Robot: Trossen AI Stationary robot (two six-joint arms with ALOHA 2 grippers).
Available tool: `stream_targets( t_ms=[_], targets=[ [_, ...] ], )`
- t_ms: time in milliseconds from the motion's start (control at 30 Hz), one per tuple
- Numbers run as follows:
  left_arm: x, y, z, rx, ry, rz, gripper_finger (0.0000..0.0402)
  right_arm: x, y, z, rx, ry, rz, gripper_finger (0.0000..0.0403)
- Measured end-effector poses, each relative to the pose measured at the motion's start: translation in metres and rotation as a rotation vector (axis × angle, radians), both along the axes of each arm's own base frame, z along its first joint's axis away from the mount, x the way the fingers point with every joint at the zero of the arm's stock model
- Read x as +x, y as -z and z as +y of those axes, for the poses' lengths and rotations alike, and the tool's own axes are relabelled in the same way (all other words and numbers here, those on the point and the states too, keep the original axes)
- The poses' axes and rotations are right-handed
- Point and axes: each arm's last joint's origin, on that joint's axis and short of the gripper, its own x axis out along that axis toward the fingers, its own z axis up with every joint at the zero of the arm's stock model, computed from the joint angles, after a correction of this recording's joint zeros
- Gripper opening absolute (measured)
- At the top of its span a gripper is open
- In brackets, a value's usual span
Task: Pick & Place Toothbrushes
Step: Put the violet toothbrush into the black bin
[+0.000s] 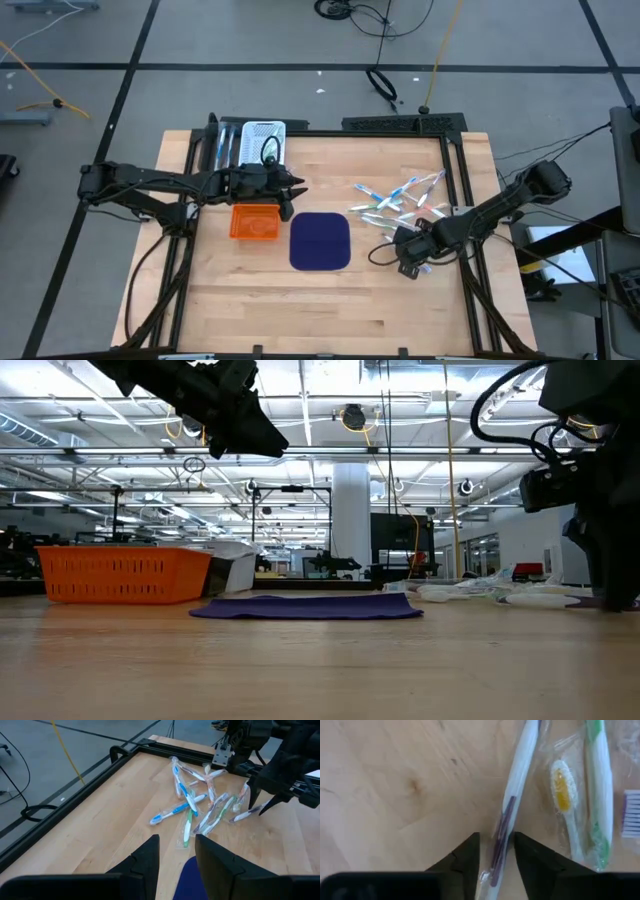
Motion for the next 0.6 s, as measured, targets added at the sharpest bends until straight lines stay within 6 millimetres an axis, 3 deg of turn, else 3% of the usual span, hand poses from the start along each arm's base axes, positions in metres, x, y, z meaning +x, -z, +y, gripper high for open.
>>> stream_targets(
  t_ms=[200,433,600],
  targets=[
    [0.000,0.000,0.000,0.000,0.000,0.000,0.0127,0.000,0.001,0.000,-0.008,0.001,0.007,0.0015],
    [0.000,0.000,0.000,-0.002,-0.001,-0.003,0.0127,-0.001,-0.008,0.000,0.023,-0.002,-0.048,0.0008],
    [0.001,-0.003,0.000,-0.002,-0.002,-0.036,0.0127,0.002,-0.022,-0.002,-0.012,-0.022,-0.202,0.0008]
  ],
)
